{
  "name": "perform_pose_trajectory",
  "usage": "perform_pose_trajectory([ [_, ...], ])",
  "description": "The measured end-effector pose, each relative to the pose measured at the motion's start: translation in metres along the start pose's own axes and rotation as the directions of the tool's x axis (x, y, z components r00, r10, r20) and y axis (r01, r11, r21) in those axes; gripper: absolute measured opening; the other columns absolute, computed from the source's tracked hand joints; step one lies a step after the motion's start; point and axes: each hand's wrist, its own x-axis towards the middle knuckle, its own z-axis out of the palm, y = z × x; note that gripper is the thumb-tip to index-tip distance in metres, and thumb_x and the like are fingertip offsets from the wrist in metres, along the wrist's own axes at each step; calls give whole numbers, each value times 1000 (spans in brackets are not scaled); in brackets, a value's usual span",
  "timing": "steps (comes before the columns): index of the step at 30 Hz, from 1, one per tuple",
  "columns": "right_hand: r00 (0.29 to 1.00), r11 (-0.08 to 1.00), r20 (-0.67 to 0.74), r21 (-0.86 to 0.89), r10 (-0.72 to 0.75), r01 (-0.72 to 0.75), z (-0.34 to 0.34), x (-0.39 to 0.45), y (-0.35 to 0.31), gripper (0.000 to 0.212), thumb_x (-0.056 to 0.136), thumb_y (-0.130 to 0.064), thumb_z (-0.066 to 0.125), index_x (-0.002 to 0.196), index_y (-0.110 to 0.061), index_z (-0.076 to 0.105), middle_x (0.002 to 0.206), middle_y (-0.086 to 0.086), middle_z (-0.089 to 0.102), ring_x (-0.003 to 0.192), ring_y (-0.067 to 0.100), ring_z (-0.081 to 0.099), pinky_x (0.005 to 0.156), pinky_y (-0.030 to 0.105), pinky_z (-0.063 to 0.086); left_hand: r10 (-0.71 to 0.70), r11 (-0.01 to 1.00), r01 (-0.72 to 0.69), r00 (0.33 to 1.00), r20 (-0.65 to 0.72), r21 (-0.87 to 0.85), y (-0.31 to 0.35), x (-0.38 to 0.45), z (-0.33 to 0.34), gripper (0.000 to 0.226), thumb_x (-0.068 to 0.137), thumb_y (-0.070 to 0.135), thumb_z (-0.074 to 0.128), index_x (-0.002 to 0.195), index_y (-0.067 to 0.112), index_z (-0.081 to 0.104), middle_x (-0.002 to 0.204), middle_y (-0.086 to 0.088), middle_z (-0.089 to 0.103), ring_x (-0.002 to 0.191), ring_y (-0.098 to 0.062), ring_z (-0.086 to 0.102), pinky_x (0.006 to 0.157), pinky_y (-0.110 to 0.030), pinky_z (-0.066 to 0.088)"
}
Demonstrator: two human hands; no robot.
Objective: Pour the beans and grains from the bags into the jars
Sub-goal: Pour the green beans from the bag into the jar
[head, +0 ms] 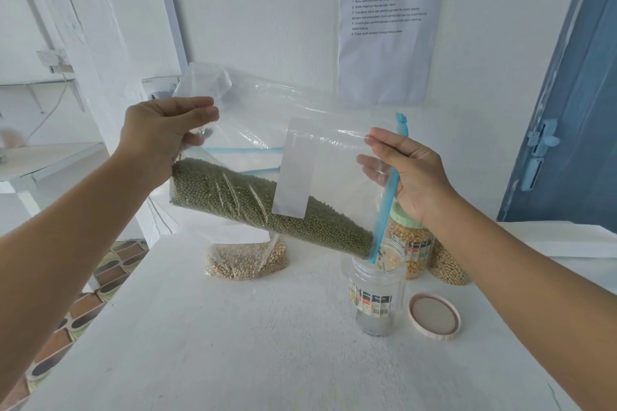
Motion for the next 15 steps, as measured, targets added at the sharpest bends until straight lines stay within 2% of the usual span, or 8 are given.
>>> perform_pose_trajectory([
  [5,1000,1000,-10,-4,-7,6,1,0,-2,25,94,2,68,114,-10,77,117,9,77,99,35,76,92,42,61,10,1000,-10,1000,11,-6,0,4,0,27,63,16,92,89,15,85,92,-13,76,49,-12,54,91,-33,61],
  [15,1000,1000,-4,-8,-9,9,5,0,-5,25,94,3,67,115,-9,76,117,9,77,97,34,77,89,40,62,10,999,-10,1000,23,-36,-3,11,-2,27,66,12,91,92,12,84,89,-11,76,46,-12,55,93,-34,61],
])
